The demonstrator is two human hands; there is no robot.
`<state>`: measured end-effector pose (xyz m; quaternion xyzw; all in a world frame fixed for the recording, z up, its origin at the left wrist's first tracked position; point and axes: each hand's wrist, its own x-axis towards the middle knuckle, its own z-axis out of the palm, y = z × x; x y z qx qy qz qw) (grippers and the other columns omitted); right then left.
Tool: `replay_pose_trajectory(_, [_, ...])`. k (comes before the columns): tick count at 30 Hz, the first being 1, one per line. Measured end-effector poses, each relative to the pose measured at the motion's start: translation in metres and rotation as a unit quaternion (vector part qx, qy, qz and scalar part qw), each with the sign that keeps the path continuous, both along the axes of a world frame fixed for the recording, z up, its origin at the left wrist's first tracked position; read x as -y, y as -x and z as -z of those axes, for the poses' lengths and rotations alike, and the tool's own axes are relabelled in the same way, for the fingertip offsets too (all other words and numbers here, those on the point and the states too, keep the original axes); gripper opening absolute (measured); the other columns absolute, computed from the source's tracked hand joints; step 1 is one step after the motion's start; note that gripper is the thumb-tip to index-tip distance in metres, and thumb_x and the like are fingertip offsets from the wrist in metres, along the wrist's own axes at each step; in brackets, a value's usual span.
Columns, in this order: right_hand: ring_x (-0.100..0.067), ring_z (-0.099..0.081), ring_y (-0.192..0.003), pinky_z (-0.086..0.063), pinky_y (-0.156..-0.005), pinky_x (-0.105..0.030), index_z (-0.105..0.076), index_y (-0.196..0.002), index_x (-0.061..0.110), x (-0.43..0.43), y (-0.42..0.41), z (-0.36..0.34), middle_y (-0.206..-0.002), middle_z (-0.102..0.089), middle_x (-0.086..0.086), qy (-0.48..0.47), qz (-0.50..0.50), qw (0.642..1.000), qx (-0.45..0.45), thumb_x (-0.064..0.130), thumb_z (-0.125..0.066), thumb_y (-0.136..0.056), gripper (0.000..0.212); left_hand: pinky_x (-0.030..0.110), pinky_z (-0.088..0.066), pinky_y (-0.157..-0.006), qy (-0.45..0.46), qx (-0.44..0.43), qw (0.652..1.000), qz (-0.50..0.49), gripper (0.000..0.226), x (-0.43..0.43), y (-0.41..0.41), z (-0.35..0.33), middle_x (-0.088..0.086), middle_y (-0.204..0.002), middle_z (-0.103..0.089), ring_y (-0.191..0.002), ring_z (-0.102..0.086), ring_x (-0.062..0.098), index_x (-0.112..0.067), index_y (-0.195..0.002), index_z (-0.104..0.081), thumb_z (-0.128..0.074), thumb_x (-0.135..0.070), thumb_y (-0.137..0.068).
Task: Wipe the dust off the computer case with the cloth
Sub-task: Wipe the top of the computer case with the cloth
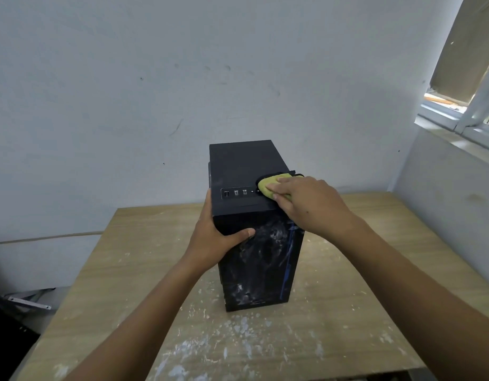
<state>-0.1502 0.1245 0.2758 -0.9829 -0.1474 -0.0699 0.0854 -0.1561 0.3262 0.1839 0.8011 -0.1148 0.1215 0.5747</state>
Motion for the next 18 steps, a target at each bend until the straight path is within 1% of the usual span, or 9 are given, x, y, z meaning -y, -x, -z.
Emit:
replay_pose_trajectory(3, [-0.029, -0.053, -0.118, -0.046, -0.092, -0.038, -0.053, -0.131, 0.039, -0.015, 0.005, 0.001, -0.145, -0.045, 0.010, 0.011, -0.009, 1.000, 0.014, 0.037, -0.035, -0.102, 0.034, 0.006, -0.046, -0.081, -0.004, 0.000, 1.000, -0.002, 0.091, 0.000, -0.001, 0.000, -0.022, -0.122, -0.057, -0.109, -0.055, -0.011, -0.031, -0.143, -0.034, -0.088, -0.024, -0.070])
replay_pose_trajectory(8, [-0.029, -0.055, -0.118, -0.048, -0.091, -0.038, -0.045, -0.138, 0.042, -0.026, 0.018, 0.012, -0.150, -0.038, 0.012, -0.012, -0.059, 0.998, 0.031, 0.039, -0.034, -0.102, 0.037, 0.008, -0.048, -0.082, -0.015, 0.002, 1.000, 0.000, 0.089, -0.001, -0.003, 0.001, -0.021, -0.124, -0.057, -0.111, -0.056, -0.007, -0.032, -0.142, -0.036, -0.088, -0.026, -0.070])
replay_pose_trajectory(10, [-0.026, -0.054, -0.121, -0.048, -0.093, -0.038, -0.044, -0.138, 0.044, -0.020, 0.021, 0.015, -0.151, -0.036, 0.015, -0.035, -0.073, 0.996, 0.032, 0.040, -0.036, -0.102, 0.038, 0.008, -0.048, -0.082, -0.020, 0.003, 1.000, -0.002, 0.089, -0.002, -0.003, 0.001, -0.022, -0.123, -0.057, -0.111, -0.056, -0.007, -0.032, -0.141, -0.036, -0.088, -0.028, -0.069])
replay_pose_trajectory(13, [-0.014, -0.045, -0.131, -0.044, -0.099, -0.034, -0.045, -0.137, 0.045, -0.004, 0.027, 0.018, -0.151, -0.033, 0.021, -0.068, -0.082, 0.994, 0.017, 0.041, -0.038, -0.101, 0.037, 0.008, -0.048, -0.081, -0.025, 0.003, 1.000, -0.002, 0.090, -0.003, -0.004, 0.002, -0.025, -0.121, -0.058, -0.110, -0.055, -0.009, -0.033, -0.141, -0.036, -0.088, -0.032, -0.068])
replay_pose_trajectory(15, [-0.011, -0.043, -0.132, -0.043, -0.100, -0.034, -0.047, -0.135, 0.046, 0.007, 0.032, 0.021, -0.149, -0.034, 0.024, -0.085, -0.071, 0.994, 0.019, 0.041, -0.040, -0.100, 0.036, 0.010, -0.047, -0.082, -0.029, -0.002, 1.000, -0.004, 0.092, -0.003, -0.004, 0.002, -0.028, -0.121, -0.057, -0.111, -0.054, -0.010, -0.035, -0.142, -0.034, -0.088, -0.036, -0.067])
replay_pose_trajectory(18, [-0.009, -0.042, -0.132, -0.044, -0.100, -0.036, -0.049, -0.134, 0.048, 0.023, 0.034, 0.019, -0.147, -0.036, 0.025, -0.094, -0.034, 0.995, 0.023, 0.042, -0.042, -0.100, 0.035, 0.012, -0.046, -0.085, -0.039, -0.005, 0.999, -0.009, 0.097, -0.003, -0.003, 0.001, -0.026, -0.125, -0.054, -0.113, -0.052, -0.011, -0.039, -0.144, -0.030, -0.087, -0.043, -0.065])
